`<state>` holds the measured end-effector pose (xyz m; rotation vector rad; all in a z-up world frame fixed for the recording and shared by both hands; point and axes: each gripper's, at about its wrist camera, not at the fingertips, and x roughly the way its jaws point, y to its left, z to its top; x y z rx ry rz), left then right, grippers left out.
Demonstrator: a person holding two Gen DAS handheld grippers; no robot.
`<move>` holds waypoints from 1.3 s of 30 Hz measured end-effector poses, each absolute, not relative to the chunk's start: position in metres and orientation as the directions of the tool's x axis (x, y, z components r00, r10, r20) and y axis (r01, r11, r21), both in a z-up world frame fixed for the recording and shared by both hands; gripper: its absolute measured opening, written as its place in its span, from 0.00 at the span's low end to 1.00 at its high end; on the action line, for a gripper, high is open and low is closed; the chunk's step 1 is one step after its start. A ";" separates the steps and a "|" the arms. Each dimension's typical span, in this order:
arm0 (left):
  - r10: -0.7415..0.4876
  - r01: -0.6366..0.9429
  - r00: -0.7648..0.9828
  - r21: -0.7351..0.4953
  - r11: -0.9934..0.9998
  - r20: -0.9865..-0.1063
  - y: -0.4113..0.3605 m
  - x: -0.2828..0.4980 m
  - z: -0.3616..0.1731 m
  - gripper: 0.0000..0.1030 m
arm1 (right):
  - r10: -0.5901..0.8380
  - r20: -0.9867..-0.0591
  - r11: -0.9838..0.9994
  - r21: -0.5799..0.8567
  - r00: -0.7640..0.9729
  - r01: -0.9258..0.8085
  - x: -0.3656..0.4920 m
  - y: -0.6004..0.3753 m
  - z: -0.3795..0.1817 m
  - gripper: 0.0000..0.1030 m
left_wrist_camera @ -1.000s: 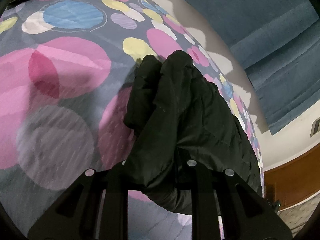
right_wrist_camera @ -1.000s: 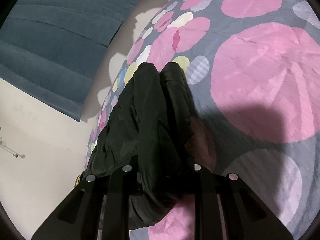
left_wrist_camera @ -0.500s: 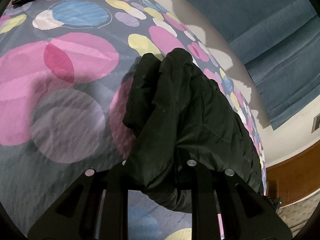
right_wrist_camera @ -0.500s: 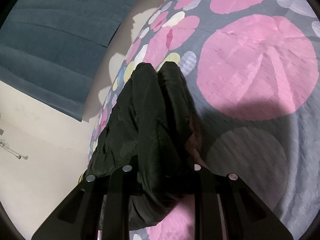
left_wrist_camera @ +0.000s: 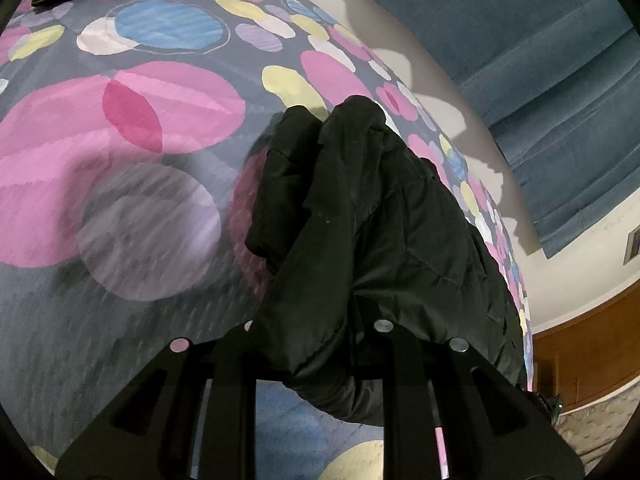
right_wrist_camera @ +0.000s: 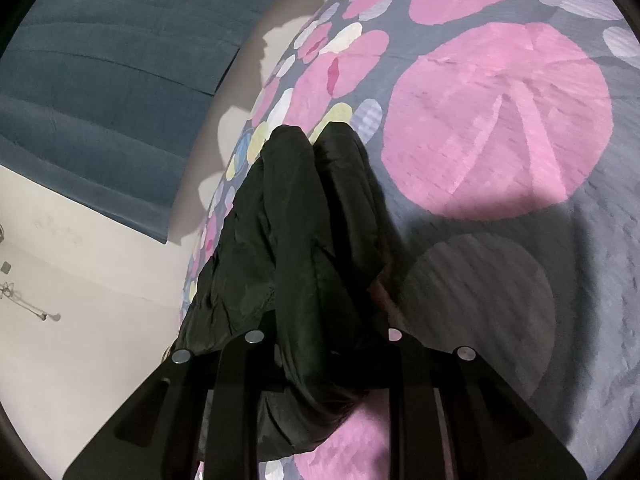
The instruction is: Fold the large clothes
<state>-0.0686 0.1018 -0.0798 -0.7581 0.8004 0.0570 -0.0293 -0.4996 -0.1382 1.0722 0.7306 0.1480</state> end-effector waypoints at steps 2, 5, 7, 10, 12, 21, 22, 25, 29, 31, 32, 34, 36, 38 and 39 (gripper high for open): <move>-0.228 -0.319 0.709 -0.593 0.739 -0.667 0.102 -0.069 -0.080 0.18 | 0.449 -0.471 0.492 0.840 0.759 0.230 -0.032 -0.500 -0.139 0.22; -0.231 -0.316 0.707 -0.591 0.742 -0.669 0.102 -0.069 -0.082 0.18 | 0.448 -0.473 0.488 0.841 0.759 0.235 -0.032 -0.500 -0.141 0.22; -0.237 -0.317 0.701 -0.592 0.741 -0.672 0.104 -0.068 -0.085 0.19 | 0.448 -0.477 0.486 0.840 0.756 0.242 -0.031 -0.501 -0.143 0.24; -0.220 -0.320 0.705 -0.579 0.750 -0.674 0.104 -0.074 -0.085 0.27 | 0.443 -0.475 0.474 0.844 0.760 0.251 -0.033 -0.502 -0.145 0.31; -0.213 -0.320 0.702 -0.569 0.758 -0.679 0.104 -0.077 -0.085 0.32 | 0.435 -0.475 0.462 0.847 0.765 0.264 -0.036 -0.505 -0.147 0.34; -0.228 -0.310 0.702 -0.578 0.755 -0.675 0.117 -0.093 -0.081 0.48 | 0.182 -0.518 0.532 0.767 0.836 0.359 -0.072 -0.540 -0.115 0.44; -0.221 -0.306 0.710 -0.576 0.758 -0.669 0.119 -0.095 -0.079 0.50 | 0.176 -0.503 0.542 0.767 0.846 0.344 -0.074 -0.541 -0.108 0.44; -0.173 -0.307 0.730 -0.543 0.782 -0.662 0.125 -0.101 -0.073 0.56 | 0.201 -0.462 0.608 0.750 0.864 0.260 -0.069 -0.523 -0.074 0.52; -0.188 -0.309 0.728 -0.560 0.769 -0.660 0.131 -0.101 -0.074 0.58 | 0.435 -0.418 0.658 0.752 0.798 0.035 -0.030 -0.457 -0.040 0.64; -0.194 -0.306 0.731 -0.569 0.763 -0.654 0.132 -0.101 -0.074 0.62 | 0.554 -0.410 0.645 0.761 0.724 -0.063 -0.006 -0.421 -0.032 0.66; -0.188 -0.306 0.735 -0.567 0.765 -0.651 0.132 -0.102 -0.073 0.63 | 0.610 -0.411 0.634 0.766 0.677 -0.106 0.010 -0.398 -0.028 0.66; -0.173 -0.302 0.744 -0.556 0.774 -0.645 0.131 -0.102 -0.070 0.68 | 0.676 -0.436 0.637 0.751 0.594 -0.173 0.039 -0.356 -0.023 0.67; -0.171 -0.292 0.742 -0.543 0.788 -0.648 0.130 -0.100 -0.069 0.74 | 0.694 -0.476 0.657 0.726 0.541 -0.204 0.065 -0.322 -0.021 0.67; -0.181 -0.284 0.738 -0.543 0.790 -0.650 0.131 -0.098 -0.069 0.77 | 0.710 -0.517 0.669 0.708 0.478 -0.228 0.092 -0.285 -0.024 0.67; -0.187 -0.285 0.733 -0.545 0.788 -0.654 0.132 -0.097 -0.071 0.79 | 0.704 -0.540 0.682 0.695 0.460 -0.227 0.103 -0.274 -0.028 0.67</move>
